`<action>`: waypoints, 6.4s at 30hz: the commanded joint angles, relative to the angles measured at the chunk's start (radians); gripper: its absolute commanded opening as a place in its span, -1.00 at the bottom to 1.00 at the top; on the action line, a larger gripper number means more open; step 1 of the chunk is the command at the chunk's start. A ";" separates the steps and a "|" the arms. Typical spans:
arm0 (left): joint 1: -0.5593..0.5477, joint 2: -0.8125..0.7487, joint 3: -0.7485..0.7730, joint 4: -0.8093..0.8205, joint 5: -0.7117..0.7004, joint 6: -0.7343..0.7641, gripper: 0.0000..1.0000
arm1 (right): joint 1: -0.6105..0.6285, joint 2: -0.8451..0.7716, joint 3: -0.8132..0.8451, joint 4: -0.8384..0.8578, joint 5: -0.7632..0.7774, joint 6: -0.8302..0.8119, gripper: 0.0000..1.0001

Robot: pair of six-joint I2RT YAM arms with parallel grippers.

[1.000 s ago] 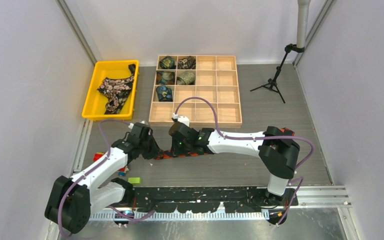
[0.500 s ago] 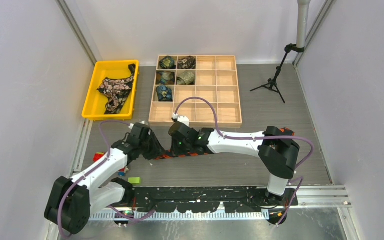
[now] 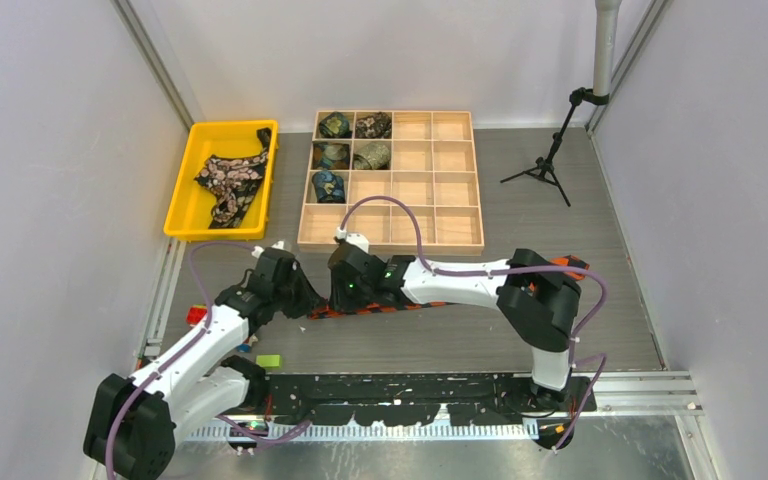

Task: Roll the ties
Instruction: Roll the tie at the center of the board.

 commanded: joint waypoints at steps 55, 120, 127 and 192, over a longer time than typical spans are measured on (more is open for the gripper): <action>0.000 0.004 -0.008 -0.023 -0.079 0.078 -1.00 | -0.025 0.187 0.254 -0.137 -0.004 -0.102 -0.73; 0.000 0.046 -0.073 0.069 -0.139 0.088 -1.00 | -0.077 0.214 0.226 -0.062 -0.145 -0.097 -0.81; 0.000 0.050 -0.064 0.057 -0.141 0.092 -1.00 | -0.081 0.251 0.183 -0.048 -0.140 -0.096 -0.87; 0.136 -0.134 -0.253 0.105 0.023 -0.281 -0.37 | -0.086 0.199 0.025 0.051 -0.140 -0.065 -0.99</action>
